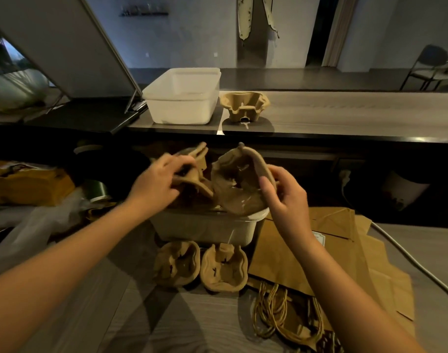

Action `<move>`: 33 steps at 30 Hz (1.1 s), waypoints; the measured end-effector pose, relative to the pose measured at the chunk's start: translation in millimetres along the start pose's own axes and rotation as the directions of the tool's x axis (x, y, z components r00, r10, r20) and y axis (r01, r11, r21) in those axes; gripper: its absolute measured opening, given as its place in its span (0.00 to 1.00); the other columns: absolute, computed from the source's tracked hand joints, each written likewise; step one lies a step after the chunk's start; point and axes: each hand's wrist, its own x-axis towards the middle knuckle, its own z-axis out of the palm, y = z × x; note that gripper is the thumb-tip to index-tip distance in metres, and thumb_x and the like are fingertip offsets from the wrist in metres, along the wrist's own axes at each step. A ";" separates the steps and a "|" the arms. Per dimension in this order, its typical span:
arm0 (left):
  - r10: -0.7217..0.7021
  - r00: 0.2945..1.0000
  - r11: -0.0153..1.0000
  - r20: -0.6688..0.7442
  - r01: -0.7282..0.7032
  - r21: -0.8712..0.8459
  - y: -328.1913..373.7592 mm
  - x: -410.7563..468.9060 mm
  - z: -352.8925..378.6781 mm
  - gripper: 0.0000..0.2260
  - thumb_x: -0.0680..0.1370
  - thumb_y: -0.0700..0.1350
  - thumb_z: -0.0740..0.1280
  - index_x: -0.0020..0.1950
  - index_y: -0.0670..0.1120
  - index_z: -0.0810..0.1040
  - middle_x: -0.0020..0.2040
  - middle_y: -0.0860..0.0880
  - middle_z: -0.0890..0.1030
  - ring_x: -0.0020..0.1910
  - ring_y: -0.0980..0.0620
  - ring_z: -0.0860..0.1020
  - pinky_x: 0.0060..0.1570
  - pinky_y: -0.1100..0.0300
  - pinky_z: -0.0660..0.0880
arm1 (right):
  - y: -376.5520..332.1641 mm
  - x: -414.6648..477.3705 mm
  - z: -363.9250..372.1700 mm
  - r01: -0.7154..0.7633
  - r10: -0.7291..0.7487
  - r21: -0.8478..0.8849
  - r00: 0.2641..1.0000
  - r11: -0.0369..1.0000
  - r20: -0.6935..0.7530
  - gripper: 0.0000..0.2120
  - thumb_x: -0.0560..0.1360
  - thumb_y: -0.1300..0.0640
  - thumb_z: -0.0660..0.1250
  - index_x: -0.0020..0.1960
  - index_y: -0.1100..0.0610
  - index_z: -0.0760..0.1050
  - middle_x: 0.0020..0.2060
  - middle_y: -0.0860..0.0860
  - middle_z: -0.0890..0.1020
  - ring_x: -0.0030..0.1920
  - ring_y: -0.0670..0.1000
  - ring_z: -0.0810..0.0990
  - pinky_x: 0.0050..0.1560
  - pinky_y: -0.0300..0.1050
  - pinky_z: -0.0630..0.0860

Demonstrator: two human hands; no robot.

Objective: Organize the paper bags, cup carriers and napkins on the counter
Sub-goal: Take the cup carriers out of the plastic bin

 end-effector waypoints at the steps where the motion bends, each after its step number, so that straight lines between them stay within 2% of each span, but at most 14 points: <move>1: 0.012 1.000 0.997 -0.023 -0.014 -0.074 -2.6 -1.9 -12.9 0.27 0.72 0.33 0.66 0.62 0.60 0.69 0.62 0.51 0.70 0.51 0.52 0.73 0.38 0.63 0.71 | 2.0 -7.3 -4.2 0.021 -0.021 0.021 1.000 1.000 -0.007 0.09 0.74 0.43 0.58 0.53 0.40 0.71 0.46 0.41 0.77 0.46 0.42 0.77 0.43 0.37 0.77; 3: -0.019 1.000 0.959 -0.015 0.014 -0.283 -7.4 -6.0 -37.8 0.28 0.73 0.31 0.65 0.55 0.66 0.70 0.58 0.55 0.72 0.50 0.56 0.73 0.40 0.64 0.71 | 10.0 -21.2 -8.6 0.043 -0.044 0.023 0.999 0.999 0.021 0.06 0.74 0.44 0.58 0.50 0.39 0.70 0.43 0.41 0.76 0.42 0.42 0.76 0.40 0.35 0.75; 5: -0.056 0.997 0.838 0.061 0.080 -0.539 -10.0 -9.6 -58.0 0.31 0.73 0.29 0.63 0.47 0.70 0.72 0.53 0.61 0.75 0.50 0.60 0.75 0.41 0.65 0.74 | 20.5 -32.7 -6.5 0.026 -0.023 -0.017 0.987 1.000 0.157 0.04 0.73 0.45 0.59 0.48 0.39 0.70 0.43 0.41 0.75 0.43 0.41 0.76 0.40 0.33 0.74; 7: -0.140 0.962 0.604 0.236 0.272 -0.749 -16.2 -17.3 -65.5 0.27 0.71 0.29 0.63 0.50 0.64 0.76 0.51 0.56 0.79 0.51 0.55 0.78 0.40 0.61 0.78 | 32.9 -42.8 0.1 -0.004 0.055 -0.155 0.943 0.988 0.328 0.04 0.74 0.48 0.62 0.48 0.40 0.71 0.43 0.38 0.74 0.44 0.39 0.75 0.41 0.33 0.74; 8: -0.181 0.913 0.520 0.365 0.404 -0.753 -20.4 -22.3 -65.2 0.24 0.70 0.31 0.65 0.55 0.58 0.76 0.53 0.49 0.79 0.53 0.48 0.78 0.41 0.56 0.79 | 39.4 -47.0 3.9 -0.014 0.110 -0.239 0.912 0.971 0.395 0.04 0.75 0.49 0.63 0.50 0.42 0.73 0.44 0.37 0.73 0.44 0.39 0.75 0.42 0.34 0.74; 9: -0.189 0.846 0.508 0.499 0.519 -0.687 -28.2 -28.8 -60.9 0.23 0.69 0.33 0.68 0.59 0.52 0.74 0.56 0.43 0.77 0.54 0.43 0.77 0.45 0.51 0.78 | 45.6 -51.2 7.5 -0.021 0.169 -0.314 0.877 0.949 0.450 0.07 0.76 0.50 0.64 0.53 0.44 0.74 0.45 0.37 0.72 0.45 0.40 0.74 0.43 0.35 0.75; 12: -0.036 0.612 0.600 0.790 0.646 -0.472 -40.2 -48.0 -40.2 0.31 0.58 0.46 0.80 0.59 0.48 0.74 0.57 0.40 0.77 0.54 0.43 0.79 0.49 0.50 0.77 | 54.3 -59.9 18.9 -0.007 0.274 -0.447 0.799 0.895 0.536 0.13 0.78 0.50 0.62 0.61 0.51 0.75 0.52 0.42 0.71 0.49 0.44 0.75 0.48 0.39 0.76; 15: 0.088 0.497 0.816 0.863 0.461 -0.349 -39.6 -56.9 -9.9 0.15 0.72 0.39 0.70 0.55 0.54 0.76 0.58 0.51 0.74 0.55 0.56 0.77 0.52 0.60 0.76 | 62.0 -62.6 27.2 0.048 0.382 -0.667 0.788 0.743 0.482 0.19 0.78 0.45 0.61 0.67 0.48 0.67 0.61 0.45 0.68 0.52 0.50 0.77 0.45 0.41 0.76; 18: 0.082 0.590 0.879 0.803 0.337 -0.337 -47.4 -55.8 12.0 0.21 0.76 0.37 0.65 0.51 0.65 0.76 0.59 0.58 0.73 0.57 0.62 0.74 0.58 0.61 0.73 | 71.4 -65.7 28.1 0.078 0.298 -0.750 0.887 0.657 0.354 0.22 0.76 0.42 0.61 0.67 0.47 0.68 0.61 0.46 0.70 0.46 0.49 0.80 0.35 0.40 0.76; 20: 0.068 0.653 0.900 0.754 0.286 -0.329 -54.3 -52.9 20.6 0.24 0.75 0.35 0.65 0.52 0.68 0.75 0.61 0.60 0.71 0.61 0.63 0.71 0.60 0.64 0.71 | 72.5 -67.0 25.6 0.142 0.103 -0.700 0.950 0.699 0.296 0.16 0.72 0.42 0.66 0.56 0.49 0.77 0.50 0.45 0.77 0.35 0.47 0.80 0.24 0.38 0.72; 22: 0.055 0.685 0.910 0.726 0.265 -0.319 -56.2 -49.6 26.9 0.26 0.74 0.34 0.65 0.52 0.69 0.74 0.60 0.61 0.71 0.60 0.63 0.70 0.57 0.68 0.71 | 68.8 -67.5 24.2 0.208 -0.027 -0.638 0.959 0.741 0.280 0.11 0.70 0.45 0.71 0.48 0.49 0.78 0.44 0.44 0.79 0.31 0.45 0.78 0.22 0.34 0.68; 26: 0.074 0.711 0.896 0.699 0.261 -0.360 -55.4 -42.4 26.1 0.29 0.73 0.31 0.65 0.54 0.68 0.74 0.59 0.62 0.74 0.59 0.66 0.72 0.56 0.70 0.71 | 50.4 -75.1 35.4 0.286 -0.086 -0.467 0.910 0.837 0.405 0.12 0.72 0.43 0.60 0.50 0.47 0.73 0.45 0.43 0.77 0.37 0.40 0.76 0.30 0.28 0.72; 30: 0.116 0.653 0.921 0.749 0.212 -0.328 -51.8 -44.5 27.2 0.26 0.74 0.35 0.66 0.54 0.69 0.74 0.60 0.63 0.72 0.60 0.66 0.70 0.59 0.68 0.70 | 32.5 -81.5 66.2 0.155 0.148 -0.397 0.759 0.905 0.634 0.26 0.73 0.42 0.64 0.68 0.44 0.64 0.60 0.42 0.68 0.54 0.44 0.74 0.49 0.38 0.75; 33: 0.124 0.600 0.946 0.790 0.169 -0.277 -48.8 -49.4 26.8 0.20 0.75 0.41 0.67 0.50 0.70 0.75 0.61 0.61 0.69 0.61 0.63 0.70 0.59 0.69 0.68 | 30.6 -81.4 85.9 0.157 0.161 -0.410 0.751 0.899 0.640 0.20 0.74 0.49 0.66 0.65 0.48 0.69 0.60 0.46 0.70 0.56 0.48 0.75 0.49 0.46 0.77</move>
